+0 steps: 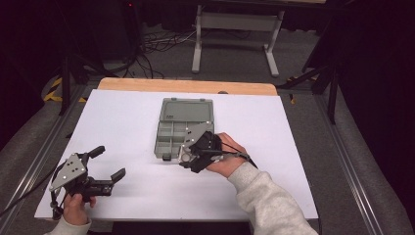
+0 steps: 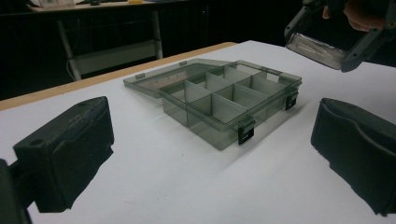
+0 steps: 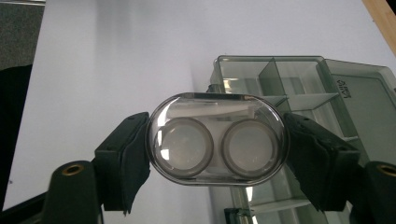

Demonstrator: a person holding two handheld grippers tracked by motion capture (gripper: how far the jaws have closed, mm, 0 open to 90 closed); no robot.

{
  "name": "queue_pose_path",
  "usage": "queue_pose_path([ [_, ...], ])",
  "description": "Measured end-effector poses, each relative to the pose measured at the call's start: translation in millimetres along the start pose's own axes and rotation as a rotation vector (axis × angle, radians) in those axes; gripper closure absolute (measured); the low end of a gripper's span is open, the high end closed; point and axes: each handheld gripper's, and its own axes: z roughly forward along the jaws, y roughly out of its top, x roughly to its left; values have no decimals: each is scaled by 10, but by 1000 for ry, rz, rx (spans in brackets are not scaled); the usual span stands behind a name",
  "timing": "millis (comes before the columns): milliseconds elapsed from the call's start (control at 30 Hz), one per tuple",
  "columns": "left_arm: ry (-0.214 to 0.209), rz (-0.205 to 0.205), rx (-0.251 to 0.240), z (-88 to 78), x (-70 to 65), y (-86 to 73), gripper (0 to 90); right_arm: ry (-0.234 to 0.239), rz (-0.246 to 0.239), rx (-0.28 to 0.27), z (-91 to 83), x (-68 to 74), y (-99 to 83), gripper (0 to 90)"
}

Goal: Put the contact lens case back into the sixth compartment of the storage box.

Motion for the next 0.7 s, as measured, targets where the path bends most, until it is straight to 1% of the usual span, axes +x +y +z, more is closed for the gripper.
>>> queue_pose_path([
  [33,2,1,0,-1,1,0,3,0,0,0,0,0,0,264],
  [67,3,0,0,-3,3,0,3,-8,-3,10,6,-32,28,264],
  [200,7,-2,1,-17,21,0,3,-11,0,14,15,-82,63,264],
  [300,9,-8,2,-21,26,-1,3,-16,0,15,21,-107,79,264],
  [367,9,-7,1,-22,25,1,3,-19,0,17,35,-155,103,264],
  [533,7,-7,-2,-27,32,1,3,-20,2,15,50,-209,119,264],
  [567,8,-8,-3,-28,33,1,3,-24,8,14,59,-241,136,264],
  [700,8,-8,-4,-29,35,1,3,-28,2,14,73,-277,156,264],
])
